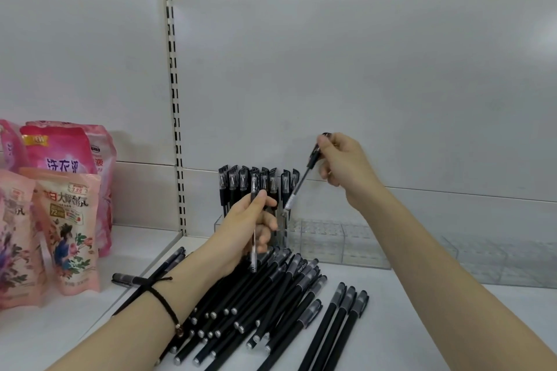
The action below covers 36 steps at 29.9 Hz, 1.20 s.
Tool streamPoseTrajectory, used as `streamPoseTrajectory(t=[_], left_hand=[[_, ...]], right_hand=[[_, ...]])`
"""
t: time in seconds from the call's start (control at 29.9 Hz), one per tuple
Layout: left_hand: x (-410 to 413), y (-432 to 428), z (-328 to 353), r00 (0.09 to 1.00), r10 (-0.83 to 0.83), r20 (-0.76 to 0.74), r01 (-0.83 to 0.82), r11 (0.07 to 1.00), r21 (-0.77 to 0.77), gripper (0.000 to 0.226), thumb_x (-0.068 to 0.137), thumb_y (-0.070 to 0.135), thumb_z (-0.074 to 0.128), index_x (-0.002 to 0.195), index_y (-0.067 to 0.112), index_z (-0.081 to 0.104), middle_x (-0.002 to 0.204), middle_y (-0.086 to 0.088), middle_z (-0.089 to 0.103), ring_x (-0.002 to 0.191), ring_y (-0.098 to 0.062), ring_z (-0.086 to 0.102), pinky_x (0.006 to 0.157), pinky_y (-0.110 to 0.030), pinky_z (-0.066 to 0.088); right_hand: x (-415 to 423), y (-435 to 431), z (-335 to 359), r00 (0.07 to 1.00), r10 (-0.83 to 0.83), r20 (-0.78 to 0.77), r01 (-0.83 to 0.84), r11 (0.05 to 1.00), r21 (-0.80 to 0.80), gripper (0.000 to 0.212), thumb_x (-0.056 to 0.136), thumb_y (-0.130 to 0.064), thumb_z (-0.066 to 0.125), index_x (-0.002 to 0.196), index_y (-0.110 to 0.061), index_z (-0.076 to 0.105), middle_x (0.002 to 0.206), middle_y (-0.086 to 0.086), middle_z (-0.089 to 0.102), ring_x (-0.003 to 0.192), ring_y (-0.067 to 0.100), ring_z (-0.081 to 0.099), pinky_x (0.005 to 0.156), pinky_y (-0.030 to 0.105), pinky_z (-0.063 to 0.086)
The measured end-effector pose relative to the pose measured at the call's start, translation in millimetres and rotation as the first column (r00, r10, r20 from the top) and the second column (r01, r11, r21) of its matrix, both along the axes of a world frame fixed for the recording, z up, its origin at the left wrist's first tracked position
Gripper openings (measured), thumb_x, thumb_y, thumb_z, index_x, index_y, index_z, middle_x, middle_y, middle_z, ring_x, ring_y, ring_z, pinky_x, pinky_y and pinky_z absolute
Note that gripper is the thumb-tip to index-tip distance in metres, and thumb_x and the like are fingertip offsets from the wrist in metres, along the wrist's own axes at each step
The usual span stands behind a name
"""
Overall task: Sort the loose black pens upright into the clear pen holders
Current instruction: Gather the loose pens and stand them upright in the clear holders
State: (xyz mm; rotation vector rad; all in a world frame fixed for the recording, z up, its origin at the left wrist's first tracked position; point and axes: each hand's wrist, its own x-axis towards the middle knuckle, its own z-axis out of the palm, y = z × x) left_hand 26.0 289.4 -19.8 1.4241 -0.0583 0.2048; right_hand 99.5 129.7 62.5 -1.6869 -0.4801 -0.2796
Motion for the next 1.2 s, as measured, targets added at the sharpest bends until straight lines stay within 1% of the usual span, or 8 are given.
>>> streamPoseTrajectory(t=[0.2,0.44,0.6,0.77,0.87,0.94,1.04,1.2], left_hand=[[4,2,2,0.998,0.054,-0.029,-0.056,0.996,-0.075,0.034,0.101,0.043,0.039,0.098,0.012,0.052,0.048,0.003,0.035,0.034,-0.008,0.021,0.034,-0.015,0.018],[6,6,4,0.998,-0.047,-0.034,0.036,0.960,-0.278,0.027,0.100,0.028,0.025,0.082,0.015,0.040,0.045,0.001,0.031,0.031,-0.009,0.017,0.034,-0.013,0.016],[4,4,4,1.000,-0.021,-0.007,0.020,0.977,-0.211,0.022,0.100,0.024,0.029,0.087,0.013,0.042,0.049,0.001,0.033,0.035,-0.009,0.019,0.035,-0.016,0.017],[1,1,4,0.998,-0.040,0.046,0.044,0.994,-0.097,0.020,0.105,0.026,0.033,0.101,0.014,0.048,0.053,0.002,0.037,0.040,-0.009,0.022,0.037,-0.018,0.019],[-1,-2,3,0.994,-0.075,0.076,0.078,0.997,-0.028,0.019,0.105,0.028,0.035,0.102,0.014,0.049,0.055,0.003,0.037,0.042,-0.008,0.022,0.036,-0.018,0.020],[-2,-5,3,0.991,-0.097,0.097,0.098,0.995,-0.003,0.019,0.105,0.028,0.036,0.101,0.013,0.048,0.057,0.003,0.038,0.045,-0.008,0.024,0.037,-0.018,0.022],[-2,-7,3,0.986,-0.121,0.113,0.124,0.992,-0.019,0.021,0.105,0.027,0.034,0.096,0.012,0.045,0.057,0.003,0.040,0.048,-0.009,0.029,0.041,-0.019,0.023],[-4,-8,0,0.988,-0.095,0.121,0.070,0.978,0.195,0.027,0.105,0.028,0.034,0.093,0.011,0.052,0.061,0.000,0.052,0.051,-0.013,0.043,0.048,-0.025,0.038]], right_hand=[[14,-1,-11,0.948,-0.138,0.285,0.193,0.965,-0.176,0.023,0.097,-0.029,0.053,0.083,-0.010,0.054,0.068,0.000,0.055,0.060,0.019,0.048,0.062,0.031,0.039],[13,7,-21,0.917,-0.124,0.380,0.282,0.874,-0.396,0.019,0.094,-0.034,0.057,0.082,-0.018,0.056,0.081,0.003,0.066,0.076,0.021,0.058,0.072,0.034,0.047],[9,11,-32,0.970,-0.037,0.239,0.171,0.805,-0.568,0.026,0.088,-0.039,0.065,0.078,-0.015,0.065,0.062,-0.001,0.065,0.055,0.019,0.062,0.074,0.041,0.056],[2,7,-18,0.939,-0.152,0.308,0.333,0.622,-0.709,0.051,0.080,-0.058,0.061,0.073,-0.008,0.070,0.070,0.005,0.072,0.067,0.024,0.066,0.067,0.039,0.057],[-10,6,-6,0.948,-0.129,0.291,0.291,0.723,-0.626,0.045,0.085,-0.052,0.058,0.072,-0.011,0.070,0.069,0.001,0.072,0.063,0.015,0.063,0.065,0.032,0.054],[-22,10,1,0.992,0.032,0.120,0.035,0.852,-0.522,0.038,0.087,-0.047,0.063,0.075,-0.012,0.071,0.070,-0.002,0.072,0.050,0.007,0.051,0.053,0.021,0.046],[-30,18,-2,0.977,0.207,-0.056,-0.212,0.898,-0.387,0.021,0.086,-0.033,0.070,0.079,-0.013,0.070,0.068,-0.001,0.067,0.044,0.008,0.043,0.039,0.016,0.030],[-28,14,0,0.975,0.200,-0.095,-0.219,0.936,-0.275,0.009,0.092,-0.018,0.065,0.090,-0.008,0.063,0.053,-0.007,0.059,0.039,0.003,0.046,0.040,0.019,0.026]])
